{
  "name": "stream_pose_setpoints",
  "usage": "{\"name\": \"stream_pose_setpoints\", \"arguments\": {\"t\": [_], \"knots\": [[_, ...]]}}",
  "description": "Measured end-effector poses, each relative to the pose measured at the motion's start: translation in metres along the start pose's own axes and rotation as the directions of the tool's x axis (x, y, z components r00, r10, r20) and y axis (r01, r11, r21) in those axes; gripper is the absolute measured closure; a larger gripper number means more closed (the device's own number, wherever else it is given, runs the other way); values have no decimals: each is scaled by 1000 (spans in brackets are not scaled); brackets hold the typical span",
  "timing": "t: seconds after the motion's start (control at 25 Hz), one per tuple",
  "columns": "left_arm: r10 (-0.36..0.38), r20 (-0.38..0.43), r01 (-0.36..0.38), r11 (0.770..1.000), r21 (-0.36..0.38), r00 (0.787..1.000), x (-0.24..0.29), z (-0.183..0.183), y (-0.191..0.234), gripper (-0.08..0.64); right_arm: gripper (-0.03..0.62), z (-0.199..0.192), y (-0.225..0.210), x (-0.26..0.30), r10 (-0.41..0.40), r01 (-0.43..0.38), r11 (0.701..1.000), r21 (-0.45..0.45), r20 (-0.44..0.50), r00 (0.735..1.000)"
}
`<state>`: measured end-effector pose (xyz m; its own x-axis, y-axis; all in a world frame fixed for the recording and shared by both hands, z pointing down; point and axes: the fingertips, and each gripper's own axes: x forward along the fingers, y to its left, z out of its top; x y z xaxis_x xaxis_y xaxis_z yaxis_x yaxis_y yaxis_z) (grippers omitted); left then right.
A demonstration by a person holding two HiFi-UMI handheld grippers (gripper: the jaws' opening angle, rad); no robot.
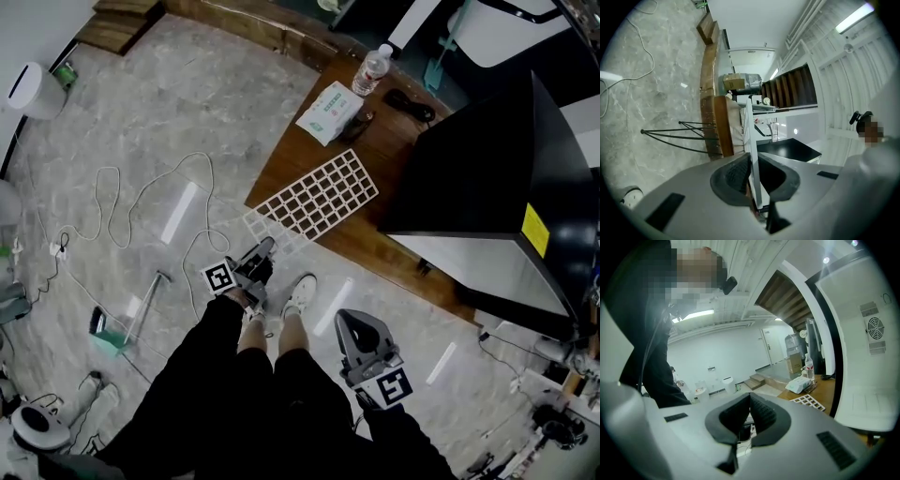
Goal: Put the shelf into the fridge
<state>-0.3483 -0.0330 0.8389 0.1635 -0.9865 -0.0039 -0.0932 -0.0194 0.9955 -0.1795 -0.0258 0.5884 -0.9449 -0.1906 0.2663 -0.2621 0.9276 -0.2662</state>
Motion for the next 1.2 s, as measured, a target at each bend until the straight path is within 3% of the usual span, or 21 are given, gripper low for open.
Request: {"name": "stream_pose_setpoints", "arguments": {"t": [0.52,0.72,1.0,1.08,1.2], "knots": [[-69,-14,69,998,-8,998,-88,20,-91,517,591,10,2,-6,-77,77,997,14,-28,997],[-103,-79,102,995,-15,992,-123,20,-139,517,589,10,-6,-14,-150,152,978,140,-23,988],[-138,-223,135,990,-28,965,-149,14,-204,515,532,6,-15,-47,-280,271,916,295,-11,960],[-158,-264,157,987,-28,951,-145,9,-218,515,521,0,-19,-61,-316,294,884,363,1,949],[-189,-329,180,982,-57,925,-136,-3,-232,515,481,-12,-24,-86,-375,319,813,487,19,927]]}}
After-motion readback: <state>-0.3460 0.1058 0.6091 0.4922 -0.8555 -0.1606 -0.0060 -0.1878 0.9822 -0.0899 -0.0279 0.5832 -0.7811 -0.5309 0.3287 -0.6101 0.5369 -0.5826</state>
